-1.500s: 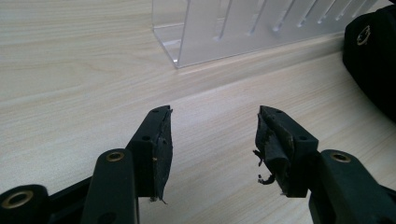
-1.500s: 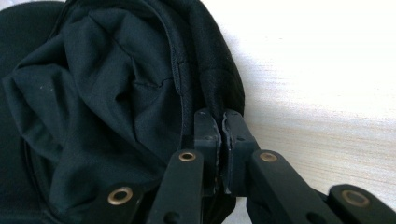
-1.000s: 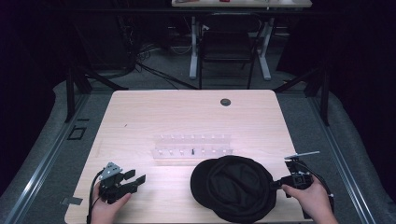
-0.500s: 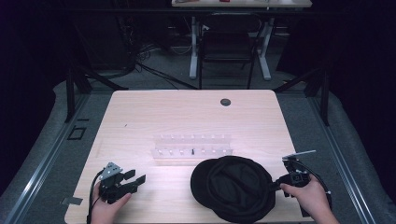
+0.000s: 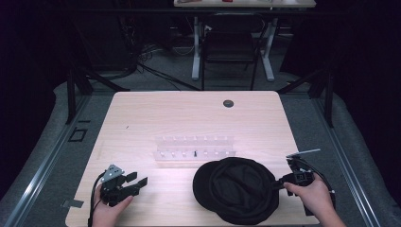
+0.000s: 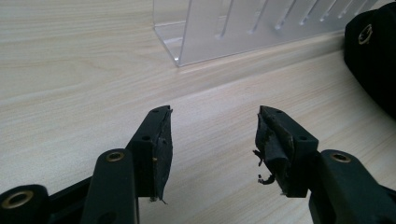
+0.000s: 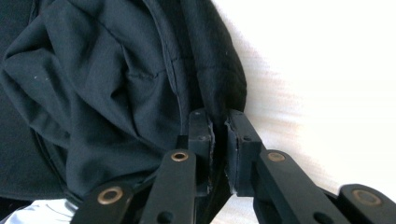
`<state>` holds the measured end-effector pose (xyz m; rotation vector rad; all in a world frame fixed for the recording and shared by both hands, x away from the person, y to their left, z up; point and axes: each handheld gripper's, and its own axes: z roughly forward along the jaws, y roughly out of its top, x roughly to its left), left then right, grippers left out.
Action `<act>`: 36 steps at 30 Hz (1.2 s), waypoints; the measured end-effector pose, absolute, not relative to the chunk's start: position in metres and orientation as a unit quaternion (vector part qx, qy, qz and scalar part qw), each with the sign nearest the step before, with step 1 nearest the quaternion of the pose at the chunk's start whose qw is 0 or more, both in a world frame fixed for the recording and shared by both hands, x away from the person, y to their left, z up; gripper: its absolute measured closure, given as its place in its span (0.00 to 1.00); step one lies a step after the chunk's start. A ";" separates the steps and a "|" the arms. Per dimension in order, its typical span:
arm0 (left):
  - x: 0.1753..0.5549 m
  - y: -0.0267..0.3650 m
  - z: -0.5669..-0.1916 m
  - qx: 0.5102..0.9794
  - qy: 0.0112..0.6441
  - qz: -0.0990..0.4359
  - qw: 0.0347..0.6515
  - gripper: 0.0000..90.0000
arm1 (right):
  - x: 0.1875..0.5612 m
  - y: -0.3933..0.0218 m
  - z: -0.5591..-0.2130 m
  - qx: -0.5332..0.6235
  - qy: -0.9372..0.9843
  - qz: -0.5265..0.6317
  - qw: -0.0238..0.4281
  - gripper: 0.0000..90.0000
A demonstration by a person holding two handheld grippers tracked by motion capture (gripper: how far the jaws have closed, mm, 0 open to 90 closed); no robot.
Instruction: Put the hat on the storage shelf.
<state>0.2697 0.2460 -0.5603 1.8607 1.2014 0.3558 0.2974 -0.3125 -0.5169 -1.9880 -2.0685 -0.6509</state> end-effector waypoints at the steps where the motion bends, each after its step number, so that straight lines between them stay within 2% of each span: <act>1: 0.270 0.246 -0.560 0.747 0.482 0.143 0.434 0.51 | 0.300 -0.312 -0.516 -0.673 -0.700 -0.218 0.098 0.90; 4: 0.270 0.246 -0.560 0.748 0.482 0.142 0.434 0.51 | 0.301 -0.312 -0.517 -0.671 -0.703 -0.214 0.102 0.91; 6: 0.270 0.246 -0.560 0.749 0.482 0.141 0.433 0.51 | 0.303 -0.311 -0.518 -0.664 -0.710 -0.207 0.110 0.95; 15: 0.270 0.246 -0.561 0.747 0.483 0.142 0.434 0.51 | 0.303 -0.313 -0.506 -0.661 -0.706 -0.222 0.122 0.97; 29: 0.270 0.246 -0.561 0.746 0.483 0.144 0.435 0.51 | 0.301 -0.306 -0.451 -0.628 -0.709 -0.287 0.143 0.98; 36: 0.270 0.246 -0.561 0.747 0.483 0.143 0.434 0.51 | 0.301 -0.300 -0.438 -0.617 -0.709 -0.306 0.152 0.98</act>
